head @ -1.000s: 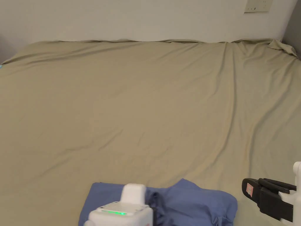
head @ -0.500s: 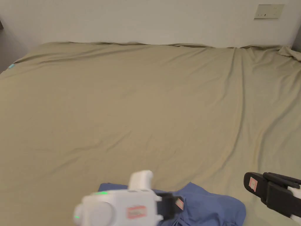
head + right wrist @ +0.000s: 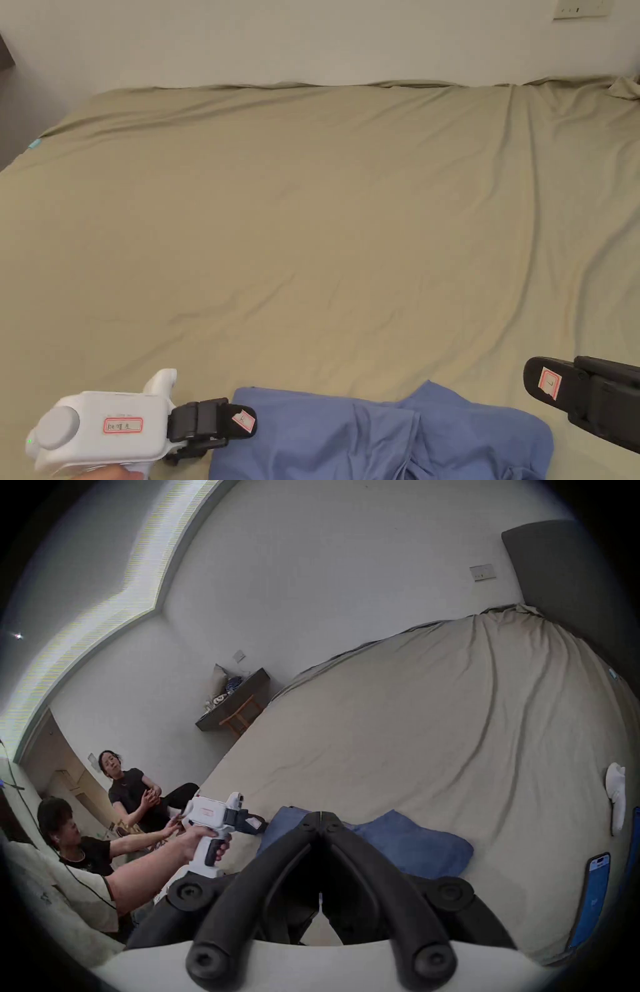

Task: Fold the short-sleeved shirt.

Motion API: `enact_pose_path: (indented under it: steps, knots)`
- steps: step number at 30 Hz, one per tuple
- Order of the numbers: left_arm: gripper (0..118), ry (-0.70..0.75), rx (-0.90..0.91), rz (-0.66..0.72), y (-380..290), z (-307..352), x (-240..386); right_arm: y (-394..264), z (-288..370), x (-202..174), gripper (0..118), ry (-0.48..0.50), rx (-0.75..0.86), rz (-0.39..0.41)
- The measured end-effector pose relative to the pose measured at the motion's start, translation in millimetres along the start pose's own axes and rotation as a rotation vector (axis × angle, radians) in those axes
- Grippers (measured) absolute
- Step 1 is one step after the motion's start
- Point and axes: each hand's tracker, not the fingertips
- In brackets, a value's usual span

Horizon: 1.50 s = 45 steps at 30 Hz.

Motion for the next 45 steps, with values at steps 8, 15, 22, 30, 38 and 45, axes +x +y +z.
enact_pose_path:
  steps: [8,15,22,30,38,45]
  knots:
    - [118,-0.339,-0.012,0.089,3.5,-39.7,-18.5,0.0,-8.9,0.1,2,0.040,-0.008,-0.023]
    - [12,-0.156,0.056,0.196,-13.5,-24.7,6.3,2.2,-7.4,-7.3,2,0.039,-0.022,0.020]
    - [12,-0.107,0.118,0.211,-19.7,49.3,50.1,3.0,4.3,0.1,2,0.014,0.009,-0.014]
    - [12,0.286,0.196,0.292,-2.2,80.3,88.2,-3.3,1.6,-11.7,2,-0.103,-0.042,0.086]
    - [12,0.303,0.145,0.037,-10.8,-51.1,209.1,-5.8,-10.2,-11.3,2,-0.081,-0.062,0.043]
    - [29,0.390,0.046,-0.103,-35.7,-158.7,184.1,-7.2,2.3,-6.5,2,-0.133,-0.077,0.064]
